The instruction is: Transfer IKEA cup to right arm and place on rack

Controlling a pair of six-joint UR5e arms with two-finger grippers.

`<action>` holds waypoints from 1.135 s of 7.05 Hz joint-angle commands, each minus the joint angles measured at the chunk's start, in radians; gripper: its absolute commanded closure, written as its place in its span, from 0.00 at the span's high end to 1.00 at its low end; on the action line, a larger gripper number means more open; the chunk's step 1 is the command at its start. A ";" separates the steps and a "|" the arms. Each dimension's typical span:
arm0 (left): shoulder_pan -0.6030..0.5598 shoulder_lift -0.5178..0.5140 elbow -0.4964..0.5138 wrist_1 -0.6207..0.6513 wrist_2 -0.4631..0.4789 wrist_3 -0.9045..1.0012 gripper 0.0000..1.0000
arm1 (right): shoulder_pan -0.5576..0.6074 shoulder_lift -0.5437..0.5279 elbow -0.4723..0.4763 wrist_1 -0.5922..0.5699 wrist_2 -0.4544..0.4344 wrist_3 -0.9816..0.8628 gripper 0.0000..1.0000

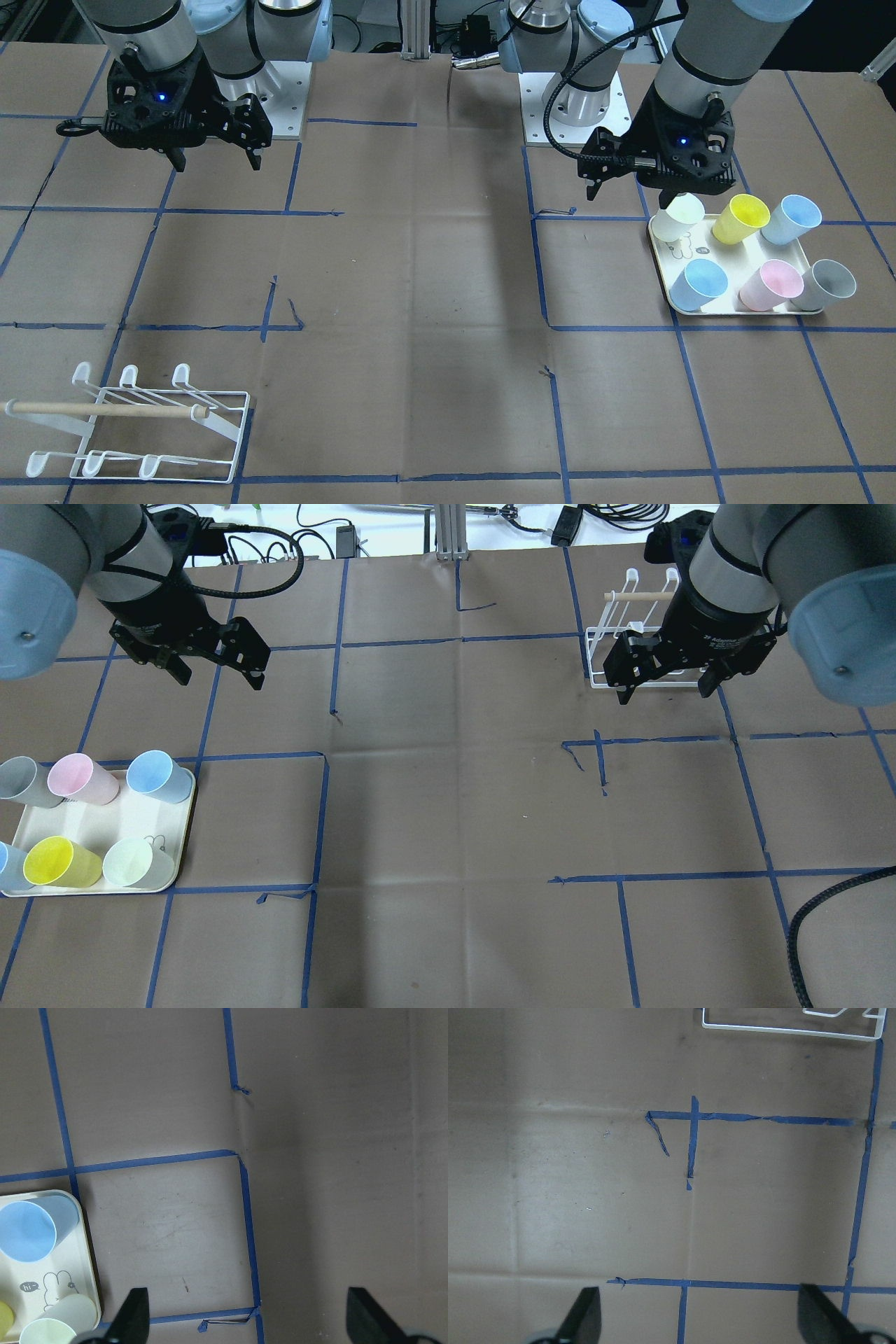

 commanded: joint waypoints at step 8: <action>0.407 -0.042 -0.198 0.244 -0.011 0.301 0.99 | 0.000 0.000 -0.001 0.000 0.000 0.000 1.00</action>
